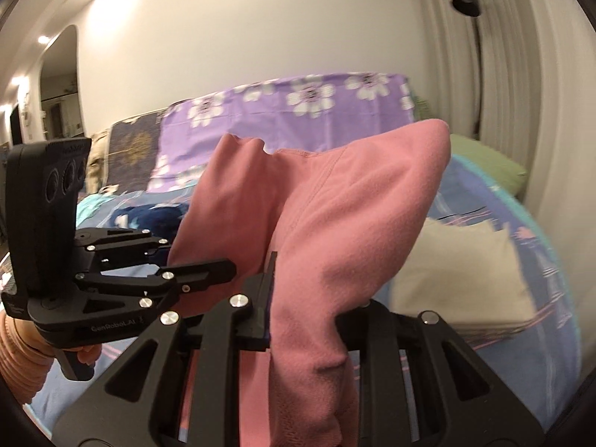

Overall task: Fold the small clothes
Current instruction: 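Grasp the folded pink shirt edge with both tools and lift it, then carry the pink shirt with both tools and lay it on the clothes stack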

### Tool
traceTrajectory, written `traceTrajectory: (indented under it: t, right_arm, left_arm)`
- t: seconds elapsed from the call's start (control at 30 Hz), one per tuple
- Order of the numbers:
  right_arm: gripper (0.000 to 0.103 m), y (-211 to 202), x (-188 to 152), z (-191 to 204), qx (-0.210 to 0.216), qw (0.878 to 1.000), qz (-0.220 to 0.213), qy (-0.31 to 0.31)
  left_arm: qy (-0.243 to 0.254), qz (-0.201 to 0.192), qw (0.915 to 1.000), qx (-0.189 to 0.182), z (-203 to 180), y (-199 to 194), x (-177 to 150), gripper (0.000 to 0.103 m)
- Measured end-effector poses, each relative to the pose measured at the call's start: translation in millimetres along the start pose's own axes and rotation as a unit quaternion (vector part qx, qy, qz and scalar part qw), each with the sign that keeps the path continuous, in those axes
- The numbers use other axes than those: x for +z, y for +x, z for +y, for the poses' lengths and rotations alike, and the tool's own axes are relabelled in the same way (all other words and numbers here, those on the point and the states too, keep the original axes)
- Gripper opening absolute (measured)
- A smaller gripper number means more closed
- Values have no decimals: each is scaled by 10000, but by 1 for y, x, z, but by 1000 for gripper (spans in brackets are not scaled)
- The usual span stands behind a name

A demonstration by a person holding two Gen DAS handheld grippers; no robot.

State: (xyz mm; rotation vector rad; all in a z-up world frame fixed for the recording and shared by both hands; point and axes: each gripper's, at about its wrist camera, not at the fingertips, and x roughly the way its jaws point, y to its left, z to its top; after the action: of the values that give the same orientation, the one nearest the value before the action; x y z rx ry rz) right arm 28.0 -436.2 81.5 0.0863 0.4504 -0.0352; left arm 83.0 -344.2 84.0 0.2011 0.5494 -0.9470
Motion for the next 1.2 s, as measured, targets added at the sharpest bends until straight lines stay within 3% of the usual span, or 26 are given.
traceTrajectory:
  t: [0.27,0.5,0.73,1.03,1.07,1.13,1.17,1.2]
  right_arm:
    - [20,7,45,-83,-531,9978,-24,389]
    - [20,24,66,-133,-779,9944,-45,706]
    - [20,46,77,-176,-936,9907,34,991]
    - [22,89,79,-210,-969,9879,217,1193]
    - [29,95,78,-213,-1073,9867,219,1199]
    - [65,110,72,-224,-1983,9724,349,1179]
    - [80,116,64,-230,-2520,9586,464,1240]
    - [80,120,57,-234,-2688,9525,554,1320]
  left_arm:
    - [216,-51,9996,-169,-33,65,75,24]
    - [275,-118,9994,-171,-40,110,116,24]
    - [318,-58,9994,-123,-39,153,138,23]
    - [25,61,10000,32,-27,201,143,24]
    - [-12,79,9999,103,-24,209,140,26]
    - [-23,259,9993,287,-20,223,130,57]
    - [-14,445,9983,376,-17,233,121,68]
    - [4,605,9977,318,-15,241,108,68]
